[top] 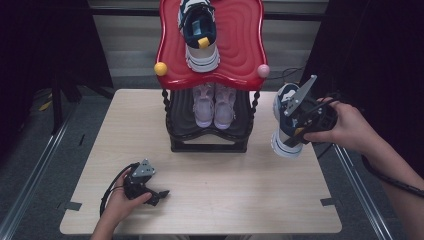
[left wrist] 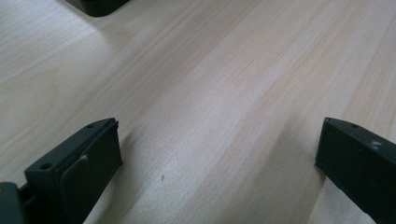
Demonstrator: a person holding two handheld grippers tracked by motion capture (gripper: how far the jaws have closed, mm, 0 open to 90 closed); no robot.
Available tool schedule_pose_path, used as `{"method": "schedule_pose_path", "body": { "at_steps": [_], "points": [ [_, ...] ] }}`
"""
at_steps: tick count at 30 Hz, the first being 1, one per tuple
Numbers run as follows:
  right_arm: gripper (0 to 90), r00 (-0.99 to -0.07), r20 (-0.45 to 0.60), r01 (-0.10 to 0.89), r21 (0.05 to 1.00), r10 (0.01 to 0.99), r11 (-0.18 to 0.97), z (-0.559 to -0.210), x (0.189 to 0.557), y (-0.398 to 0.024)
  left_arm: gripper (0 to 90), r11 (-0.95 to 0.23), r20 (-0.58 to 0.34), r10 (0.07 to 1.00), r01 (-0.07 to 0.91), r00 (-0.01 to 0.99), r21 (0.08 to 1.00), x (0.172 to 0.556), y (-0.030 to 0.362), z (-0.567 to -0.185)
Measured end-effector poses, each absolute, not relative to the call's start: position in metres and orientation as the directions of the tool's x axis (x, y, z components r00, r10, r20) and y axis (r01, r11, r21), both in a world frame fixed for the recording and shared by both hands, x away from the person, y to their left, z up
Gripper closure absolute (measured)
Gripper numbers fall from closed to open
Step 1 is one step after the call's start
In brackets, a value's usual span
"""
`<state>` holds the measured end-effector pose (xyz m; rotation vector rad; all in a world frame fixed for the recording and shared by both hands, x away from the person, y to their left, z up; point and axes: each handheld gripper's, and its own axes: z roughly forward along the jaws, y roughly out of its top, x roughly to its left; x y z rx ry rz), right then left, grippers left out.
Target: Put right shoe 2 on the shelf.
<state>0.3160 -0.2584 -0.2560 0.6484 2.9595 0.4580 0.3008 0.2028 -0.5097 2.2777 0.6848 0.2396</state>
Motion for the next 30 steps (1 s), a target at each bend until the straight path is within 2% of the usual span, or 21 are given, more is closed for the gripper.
{"method": "schedule_pose_path", "body": {
  "at_steps": [30],
  "points": [
    [71.9, -0.902, -0.085, 0.381, 0.303, 0.423, 0.873, -0.168, 0.325, -0.253, 0.0, -0.591, -0.032, 0.539, 0.405, 0.841, 0.697, 0.301, 0.203, -0.510]
  ]
}}
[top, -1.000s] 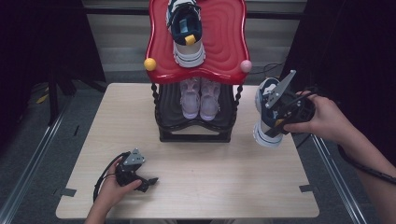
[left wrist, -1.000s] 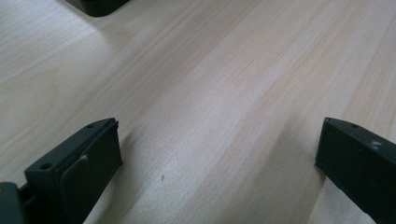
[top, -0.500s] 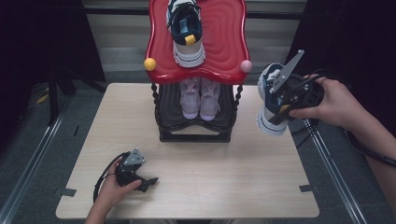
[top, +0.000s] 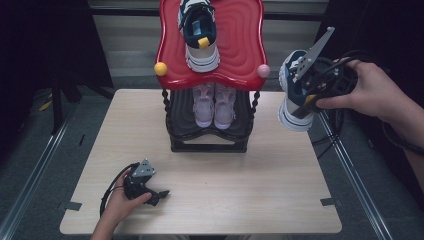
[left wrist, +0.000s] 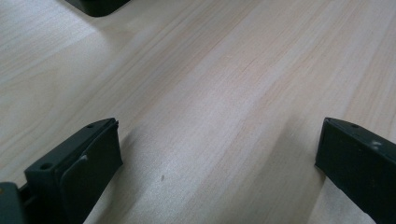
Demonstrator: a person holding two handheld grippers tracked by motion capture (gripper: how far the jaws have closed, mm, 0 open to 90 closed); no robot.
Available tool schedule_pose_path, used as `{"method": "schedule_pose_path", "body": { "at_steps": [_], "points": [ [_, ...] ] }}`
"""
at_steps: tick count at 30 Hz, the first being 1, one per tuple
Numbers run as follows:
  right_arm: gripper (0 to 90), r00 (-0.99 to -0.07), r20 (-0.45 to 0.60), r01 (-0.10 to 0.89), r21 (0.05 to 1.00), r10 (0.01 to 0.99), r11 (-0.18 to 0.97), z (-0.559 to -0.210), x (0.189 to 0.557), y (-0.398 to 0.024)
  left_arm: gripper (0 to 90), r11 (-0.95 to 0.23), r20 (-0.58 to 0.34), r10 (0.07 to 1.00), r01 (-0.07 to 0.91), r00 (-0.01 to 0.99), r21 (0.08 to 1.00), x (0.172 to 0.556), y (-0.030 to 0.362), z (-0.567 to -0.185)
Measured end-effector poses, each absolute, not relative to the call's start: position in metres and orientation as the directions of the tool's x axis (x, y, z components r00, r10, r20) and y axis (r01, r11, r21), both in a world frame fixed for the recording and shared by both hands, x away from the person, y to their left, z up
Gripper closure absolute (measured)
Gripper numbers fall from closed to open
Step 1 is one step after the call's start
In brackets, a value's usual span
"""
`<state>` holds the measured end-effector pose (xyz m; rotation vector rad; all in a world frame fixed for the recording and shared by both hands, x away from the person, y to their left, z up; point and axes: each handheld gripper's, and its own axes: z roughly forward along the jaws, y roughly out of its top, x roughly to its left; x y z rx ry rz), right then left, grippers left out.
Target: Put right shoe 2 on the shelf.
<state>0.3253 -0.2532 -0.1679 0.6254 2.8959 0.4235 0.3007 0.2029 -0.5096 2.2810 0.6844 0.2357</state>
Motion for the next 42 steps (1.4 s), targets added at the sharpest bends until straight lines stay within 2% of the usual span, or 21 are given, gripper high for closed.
{"method": "schedule_pose_path", "body": {
  "at_steps": [25, 42],
  "points": [
    [71.7, -0.893, -0.128, 0.382, 0.288, 0.431, 0.878, -0.096, 0.342, -0.234, 0.0, -0.588, -0.030, 0.544, 0.406, 0.838, 0.700, 0.300, 0.203, -0.510],
    [71.2, -0.902, -0.145, 0.352, 0.299, 0.407, 0.887, -0.079, 0.365, -0.196, 0.0, -0.592, -0.027, 0.541, 0.404, 0.840, 0.697, 0.301, 0.203, -0.510]
  ]
}}
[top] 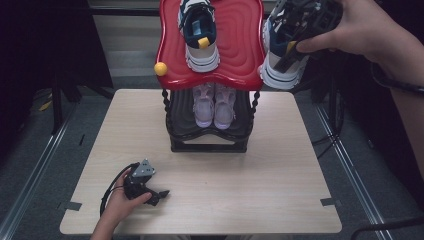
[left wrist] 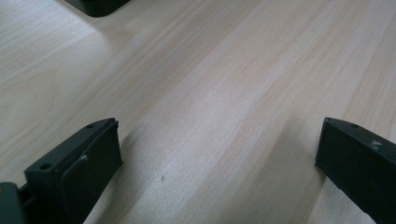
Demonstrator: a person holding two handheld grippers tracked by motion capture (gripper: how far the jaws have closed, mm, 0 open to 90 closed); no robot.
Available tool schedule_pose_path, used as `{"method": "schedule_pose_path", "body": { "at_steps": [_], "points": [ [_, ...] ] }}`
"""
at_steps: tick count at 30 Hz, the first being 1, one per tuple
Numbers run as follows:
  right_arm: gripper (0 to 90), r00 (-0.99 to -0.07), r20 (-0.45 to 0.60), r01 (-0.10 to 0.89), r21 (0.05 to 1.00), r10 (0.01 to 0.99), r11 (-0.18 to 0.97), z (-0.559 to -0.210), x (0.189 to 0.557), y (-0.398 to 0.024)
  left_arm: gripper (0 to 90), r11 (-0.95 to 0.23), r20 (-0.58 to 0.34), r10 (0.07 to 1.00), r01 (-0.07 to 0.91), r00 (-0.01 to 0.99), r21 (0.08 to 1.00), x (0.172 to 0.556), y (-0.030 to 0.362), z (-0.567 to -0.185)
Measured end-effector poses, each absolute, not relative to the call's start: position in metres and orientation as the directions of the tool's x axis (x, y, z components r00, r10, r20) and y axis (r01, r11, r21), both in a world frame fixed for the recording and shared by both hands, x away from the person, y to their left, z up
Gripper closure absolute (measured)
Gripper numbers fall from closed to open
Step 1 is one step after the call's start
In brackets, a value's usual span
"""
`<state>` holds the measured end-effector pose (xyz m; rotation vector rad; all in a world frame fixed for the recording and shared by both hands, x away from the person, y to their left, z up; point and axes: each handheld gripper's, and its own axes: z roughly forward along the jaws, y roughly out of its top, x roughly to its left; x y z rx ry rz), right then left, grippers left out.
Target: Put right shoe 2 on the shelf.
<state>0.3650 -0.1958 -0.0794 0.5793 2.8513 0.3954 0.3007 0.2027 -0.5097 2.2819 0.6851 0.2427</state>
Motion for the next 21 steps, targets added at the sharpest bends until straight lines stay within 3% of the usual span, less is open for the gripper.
{"method": "schedule_pose_path", "body": {
  "at_steps": [21],
  "points": [
    [71.1, -0.912, -0.188, 0.294, 0.323, 0.365, 0.900, -0.085, 0.395, -0.166, 0.0, -0.593, -0.030, 0.539, 0.404, 0.842, 0.697, 0.301, 0.203, -0.510]
  ]
}}
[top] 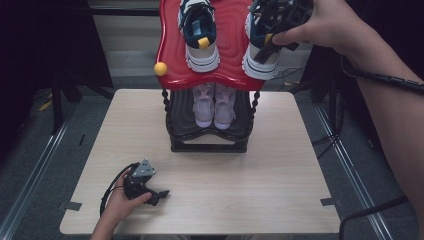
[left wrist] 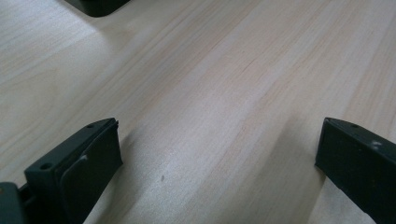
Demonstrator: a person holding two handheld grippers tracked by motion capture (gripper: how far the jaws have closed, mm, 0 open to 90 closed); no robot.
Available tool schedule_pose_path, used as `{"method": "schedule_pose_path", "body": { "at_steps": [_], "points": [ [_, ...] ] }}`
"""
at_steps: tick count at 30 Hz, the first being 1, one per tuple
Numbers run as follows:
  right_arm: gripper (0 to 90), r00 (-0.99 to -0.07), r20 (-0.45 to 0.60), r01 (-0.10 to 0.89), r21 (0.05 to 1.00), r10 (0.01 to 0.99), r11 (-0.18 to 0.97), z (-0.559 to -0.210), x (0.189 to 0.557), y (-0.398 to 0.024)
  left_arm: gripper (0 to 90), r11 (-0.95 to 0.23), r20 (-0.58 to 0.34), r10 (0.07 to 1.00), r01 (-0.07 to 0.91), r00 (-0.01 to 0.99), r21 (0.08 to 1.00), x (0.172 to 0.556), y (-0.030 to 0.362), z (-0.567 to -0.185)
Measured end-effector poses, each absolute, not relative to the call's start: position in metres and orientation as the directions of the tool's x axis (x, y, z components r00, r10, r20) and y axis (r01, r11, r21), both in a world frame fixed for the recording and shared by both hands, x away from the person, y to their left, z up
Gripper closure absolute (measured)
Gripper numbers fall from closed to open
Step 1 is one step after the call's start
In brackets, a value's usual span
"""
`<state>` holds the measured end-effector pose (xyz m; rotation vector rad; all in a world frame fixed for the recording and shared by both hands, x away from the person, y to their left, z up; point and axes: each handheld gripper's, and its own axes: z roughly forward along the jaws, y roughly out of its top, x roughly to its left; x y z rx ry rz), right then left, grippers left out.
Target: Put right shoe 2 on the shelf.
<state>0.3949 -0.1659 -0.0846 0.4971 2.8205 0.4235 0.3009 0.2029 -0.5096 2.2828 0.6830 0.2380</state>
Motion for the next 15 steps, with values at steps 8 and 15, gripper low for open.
{"method": "schedule_pose_path", "body": {
  "at_steps": [8, 15],
  "points": [
    [71.2, -0.914, -0.223, 0.255, 0.331, 0.338, 0.908, -0.089, 0.406, -0.153, 0.0, -0.592, -0.030, 0.539, 0.404, 0.842, 0.698, 0.301, 0.203, -0.510],
    [71.2, -0.915, -0.253, 0.223, 0.335, 0.315, 0.915, -0.088, 0.415, -0.140, 0.0, -0.592, -0.030, 0.539, 0.404, 0.842, 0.698, 0.301, 0.203, -0.510]
  ]
}}
